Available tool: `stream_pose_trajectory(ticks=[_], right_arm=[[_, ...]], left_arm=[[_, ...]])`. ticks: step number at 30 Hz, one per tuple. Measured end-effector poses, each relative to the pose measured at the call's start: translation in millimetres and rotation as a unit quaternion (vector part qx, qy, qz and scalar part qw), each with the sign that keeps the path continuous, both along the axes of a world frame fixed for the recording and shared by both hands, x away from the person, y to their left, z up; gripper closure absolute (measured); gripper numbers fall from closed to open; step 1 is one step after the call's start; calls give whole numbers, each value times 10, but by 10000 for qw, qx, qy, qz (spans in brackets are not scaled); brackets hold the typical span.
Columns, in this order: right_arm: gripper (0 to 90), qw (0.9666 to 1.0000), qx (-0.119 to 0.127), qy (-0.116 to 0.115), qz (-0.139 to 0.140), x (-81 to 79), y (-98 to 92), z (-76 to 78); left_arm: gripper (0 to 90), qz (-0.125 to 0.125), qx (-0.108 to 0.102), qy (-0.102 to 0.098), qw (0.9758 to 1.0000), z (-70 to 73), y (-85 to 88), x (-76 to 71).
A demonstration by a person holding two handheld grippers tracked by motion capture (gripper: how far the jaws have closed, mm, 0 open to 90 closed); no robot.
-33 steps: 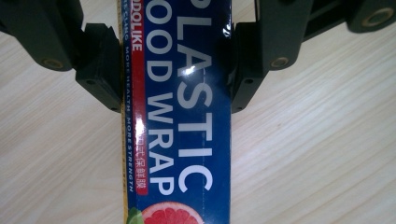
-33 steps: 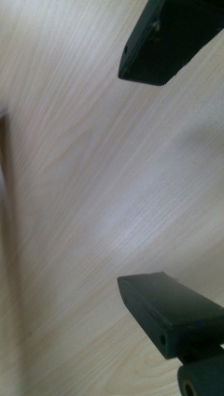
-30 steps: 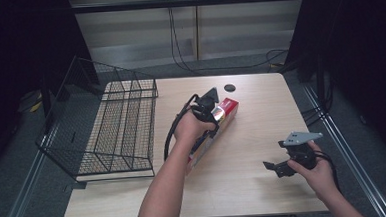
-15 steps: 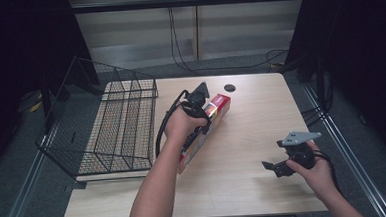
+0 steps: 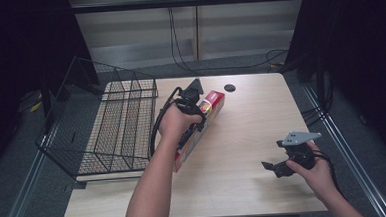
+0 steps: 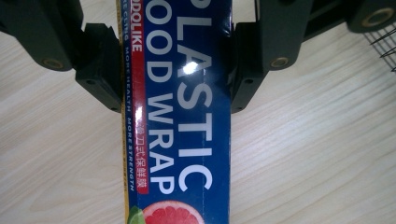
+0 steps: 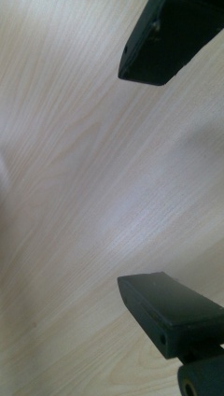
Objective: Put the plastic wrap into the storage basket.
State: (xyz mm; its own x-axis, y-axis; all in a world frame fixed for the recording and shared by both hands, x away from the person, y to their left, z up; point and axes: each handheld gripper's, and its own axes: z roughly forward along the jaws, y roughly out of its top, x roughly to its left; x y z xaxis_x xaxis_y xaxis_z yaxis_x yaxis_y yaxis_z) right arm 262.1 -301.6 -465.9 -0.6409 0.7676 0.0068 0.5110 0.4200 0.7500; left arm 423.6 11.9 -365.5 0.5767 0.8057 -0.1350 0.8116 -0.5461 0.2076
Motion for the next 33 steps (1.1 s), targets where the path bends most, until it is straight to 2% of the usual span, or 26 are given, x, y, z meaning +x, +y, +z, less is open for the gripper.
stream_pose_trajectory(ticks=[9, 12, 14, 20, 21, 33], right_arm=[[24, 10000, -10, 9, 22, 4, 12, 11], [24, 10000, -44, -4, 23, -1, 19, 9], [24, 10000, -27, 3, 21, 3, 20, 15], [24, 10000, -24, -5, 20, 0, 22, 20], [24, 10000, -24, -7, 22, 3, 24, 17], [24, 10000, -37, 30, -39, -21, -14, 1]], left_arm=[[454, 127, -87, -4, 9999, 68, 66, -9], [455, 136, 2, -20, 9999, 106, 108, -11], [454, 233, -28, -15, 9997, 118, 126, -17], [455, 260, -26, -36, 9997, 164, 179, -18], [455, 309, -76, -37, 9995, 184, 204, -18], [455, 376, 1, -2, 9993, 263, 238, 17]])
